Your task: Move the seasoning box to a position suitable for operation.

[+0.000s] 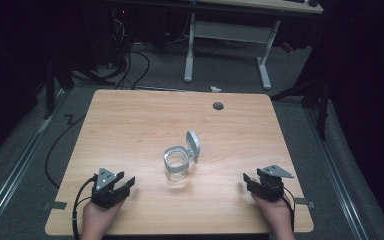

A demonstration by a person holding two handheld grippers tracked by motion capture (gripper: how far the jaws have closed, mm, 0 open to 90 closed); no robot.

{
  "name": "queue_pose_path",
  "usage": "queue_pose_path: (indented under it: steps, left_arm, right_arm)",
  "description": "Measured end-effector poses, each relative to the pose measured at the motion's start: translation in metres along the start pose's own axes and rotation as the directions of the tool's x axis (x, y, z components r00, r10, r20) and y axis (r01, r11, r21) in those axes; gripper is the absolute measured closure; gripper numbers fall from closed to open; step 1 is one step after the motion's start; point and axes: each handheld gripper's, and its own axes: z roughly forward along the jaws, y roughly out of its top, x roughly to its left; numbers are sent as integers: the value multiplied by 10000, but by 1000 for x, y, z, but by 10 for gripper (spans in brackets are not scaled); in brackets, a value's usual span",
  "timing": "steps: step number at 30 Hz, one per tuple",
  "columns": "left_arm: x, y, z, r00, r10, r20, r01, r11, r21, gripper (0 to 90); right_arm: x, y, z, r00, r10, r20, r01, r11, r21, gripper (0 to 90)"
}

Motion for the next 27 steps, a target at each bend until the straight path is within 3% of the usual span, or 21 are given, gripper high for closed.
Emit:
queue_pose_path:
  steps: [4, 7, 12, 19, 27]
  left_arm:
    - [-3, -2, -2, 9998, 214, 64, -214, 9998, -5, 567]
    - [-4, -4, -2, 9993, 355, 143, -356, 9993, 63, 579]
    - [-4, -3, 1, 9991, 221, 362, -224, 9997, 82, 587]
    - [-6, -1, 0, 9984, 276, 489, -269, 9995, -139, 573]
    - [-10, -6, 0, 9973, 327, 660, -335, 9994, 123, 592]
  right_arm:
    - [1, 2, -9, 9981, 511, -355, -535, 9961, -706, 450]
    - [4, 3, -9, 9987, 431, -262, -448, 9966, -685, 481]
    - [8, -1, -9, 9964, 502, -679, -545, 9966, -620, 559]
    - [11, -4, -7, 9952, 485, -845, -537, 9967, -602, 563]
    - [16, -6, -4, 9956, 165, -928, -247, 9958, -879, 593]
